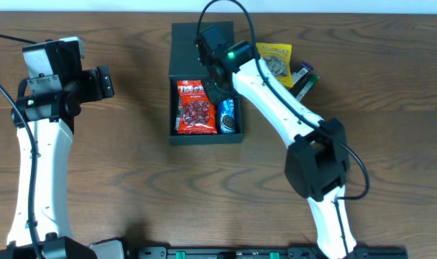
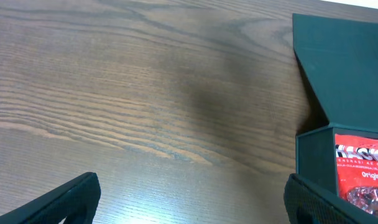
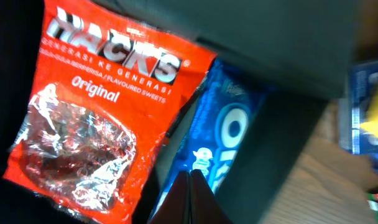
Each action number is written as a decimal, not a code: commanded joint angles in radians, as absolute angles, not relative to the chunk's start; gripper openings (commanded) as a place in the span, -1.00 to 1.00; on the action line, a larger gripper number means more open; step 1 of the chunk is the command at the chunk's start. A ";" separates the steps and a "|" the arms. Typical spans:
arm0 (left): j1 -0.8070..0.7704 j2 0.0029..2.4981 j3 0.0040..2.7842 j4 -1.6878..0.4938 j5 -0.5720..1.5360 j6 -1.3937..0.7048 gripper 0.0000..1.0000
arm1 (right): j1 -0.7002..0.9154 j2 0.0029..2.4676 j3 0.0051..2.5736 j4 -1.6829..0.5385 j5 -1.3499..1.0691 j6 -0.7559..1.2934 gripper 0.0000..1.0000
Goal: Pack container
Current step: 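Press the red bag down in the box and open the right gripper, then move the right gripper back and grasp the yellow HACKS bag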
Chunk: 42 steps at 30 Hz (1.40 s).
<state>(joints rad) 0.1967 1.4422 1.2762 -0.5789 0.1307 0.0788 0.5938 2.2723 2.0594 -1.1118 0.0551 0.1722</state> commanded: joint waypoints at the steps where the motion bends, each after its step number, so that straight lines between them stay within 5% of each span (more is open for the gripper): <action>1: 0.204 1.451 1.280 -0.579 0.131 0.082 0.91 | 0.617 2.341 2.059 -1.119 0.048 0.186 -0.97; 38: 0.204 1.451 1.280 -0.580 0.131 0.082 0.91 | 0.607 2.329 2.126 -1.102 -0.079 0.159 -0.97; 42: 0.204 1.451 1.280 -0.583 0.131 0.083 0.91 | 0.572 2.263 2.185 -1.119 -0.078 0.142 -0.51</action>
